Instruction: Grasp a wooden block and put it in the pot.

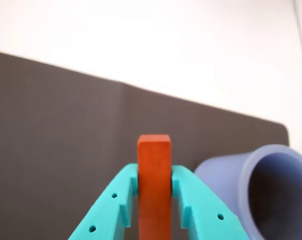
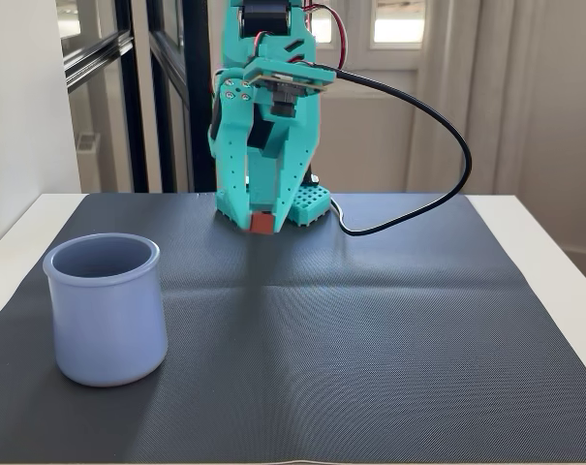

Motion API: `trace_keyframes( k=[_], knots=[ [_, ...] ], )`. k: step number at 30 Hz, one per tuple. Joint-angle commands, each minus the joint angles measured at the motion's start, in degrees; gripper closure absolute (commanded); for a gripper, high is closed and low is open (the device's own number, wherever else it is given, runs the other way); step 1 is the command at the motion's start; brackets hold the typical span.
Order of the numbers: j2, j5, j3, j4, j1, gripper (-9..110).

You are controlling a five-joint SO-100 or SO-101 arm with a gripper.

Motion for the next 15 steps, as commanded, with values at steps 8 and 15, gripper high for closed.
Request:
trace_keyframes(
  k=[8, 15],
  knots=[
    [6.8, -13.8, -1.5, 0.0, 7.6, 98],
    [6.9, -25.8, -0.5, -0.1, 10.8, 98]
  ],
)
